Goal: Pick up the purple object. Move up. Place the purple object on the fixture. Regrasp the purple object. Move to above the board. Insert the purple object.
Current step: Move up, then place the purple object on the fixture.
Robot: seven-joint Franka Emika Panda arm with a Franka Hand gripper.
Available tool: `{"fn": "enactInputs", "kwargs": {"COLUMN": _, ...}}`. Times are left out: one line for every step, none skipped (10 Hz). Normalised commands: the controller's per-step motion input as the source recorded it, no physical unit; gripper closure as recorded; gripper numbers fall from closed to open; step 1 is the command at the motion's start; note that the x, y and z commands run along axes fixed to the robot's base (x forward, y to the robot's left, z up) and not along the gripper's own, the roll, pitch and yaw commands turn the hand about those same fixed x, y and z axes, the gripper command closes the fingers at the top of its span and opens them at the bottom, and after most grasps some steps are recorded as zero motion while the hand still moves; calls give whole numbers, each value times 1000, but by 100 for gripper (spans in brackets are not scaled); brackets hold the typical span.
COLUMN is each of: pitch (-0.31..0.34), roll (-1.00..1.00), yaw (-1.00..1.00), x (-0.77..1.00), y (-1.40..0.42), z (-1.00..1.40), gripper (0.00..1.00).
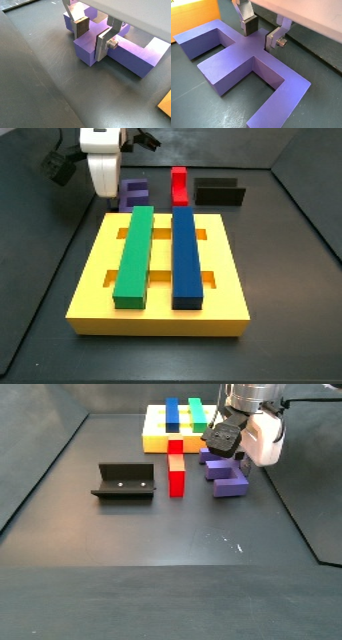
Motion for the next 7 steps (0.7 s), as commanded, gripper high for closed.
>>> {"fn": "enactInputs", "kwargs": {"pitch": 7, "roll": -2, "yaw": -8, "x": -21, "y": -16, "z": 829, "gripper": 100}}
{"fn": "enactInputs", "kwargs": {"pitch": 35, "roll": 1, "yaw": -7, "x": -63, "y": -13, "z": 755, "gripper": 100}}
{"fn": "enactInputs", "kwargs": {"pitch": 20, "roll": 14, "yaw": -7, "x": -56, "y": 1, "z": 423, "gripper": 100}}
{"fn": "enactInputs", "kwargs": {"pitch": 0, "roll": 0, "yaw": -9, "x": 0, "y": 0, "z": 0, "gripper": 100}}
{"fn": "enactInputs", "kwargs": {"pitch": 0, "roll": 0, "yaw": -31, "x": 43, "y": 0, "z": 0, "gripper": 100}}
{"fn": "enactInputs", "kwargs": {"pitch": 0, "roll": -203, "yaw": -3, "x": 0, "y": 66, "z": 49, "gripper": 100}}
{"fn": "enactInputs", "kwargs": {"pitch": 0, "roll": -240, "yaw": 0, "x": 0, "y": 114, "z": 366, "gripper": 100}}
